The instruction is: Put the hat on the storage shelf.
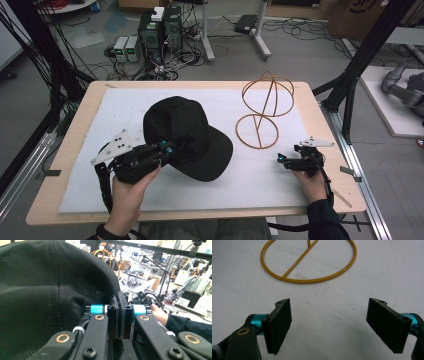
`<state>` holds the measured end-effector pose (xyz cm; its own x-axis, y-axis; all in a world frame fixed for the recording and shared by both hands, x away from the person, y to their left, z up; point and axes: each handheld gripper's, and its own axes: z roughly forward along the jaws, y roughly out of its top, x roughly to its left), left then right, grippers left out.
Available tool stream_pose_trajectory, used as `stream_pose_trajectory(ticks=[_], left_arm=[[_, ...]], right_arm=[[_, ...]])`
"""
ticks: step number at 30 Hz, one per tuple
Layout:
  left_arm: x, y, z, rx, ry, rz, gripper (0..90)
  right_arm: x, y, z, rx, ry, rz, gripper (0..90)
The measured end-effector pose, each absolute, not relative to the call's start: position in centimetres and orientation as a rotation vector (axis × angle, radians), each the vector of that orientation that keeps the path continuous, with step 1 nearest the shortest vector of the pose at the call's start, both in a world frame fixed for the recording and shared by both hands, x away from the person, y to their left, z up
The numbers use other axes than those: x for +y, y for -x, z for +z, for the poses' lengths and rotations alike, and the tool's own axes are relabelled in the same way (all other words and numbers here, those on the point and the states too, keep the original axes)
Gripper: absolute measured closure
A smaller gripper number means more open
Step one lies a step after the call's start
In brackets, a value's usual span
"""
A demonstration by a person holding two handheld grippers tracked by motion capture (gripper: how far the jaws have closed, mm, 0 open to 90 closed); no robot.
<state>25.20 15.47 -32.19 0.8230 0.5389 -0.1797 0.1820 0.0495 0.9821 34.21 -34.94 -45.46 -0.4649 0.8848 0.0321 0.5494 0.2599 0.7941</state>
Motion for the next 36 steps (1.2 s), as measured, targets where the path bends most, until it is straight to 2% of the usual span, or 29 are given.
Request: stream_pose_trajectory(ticks=[12,17,20,36], left_arm=[[11.8,-27.2,-27.5,0.499,-1.502,0.287,87.4],[9.9,-28.4,-26.5,0.476,-1.501,0.276,87.3],[8.9,-29.1,-26.1,0.463,-1.497,0.267,87.3],[5.4,-30.3,-23.5,0.41,-1.496,0.276,87.4]], right_arm=[[-34.9,-34.3,-45.5,2.129,-1.302,1.065,19.9],[-35.0,-34.2,-45.4,2.117,-1.301,1.081,20.0],[-35.5,-33.9,-45.3,2.067,-1.322,1.143,23.6],[-36.1,-33.2,-45.1,1.972,-1.316,1.231,23.8]])
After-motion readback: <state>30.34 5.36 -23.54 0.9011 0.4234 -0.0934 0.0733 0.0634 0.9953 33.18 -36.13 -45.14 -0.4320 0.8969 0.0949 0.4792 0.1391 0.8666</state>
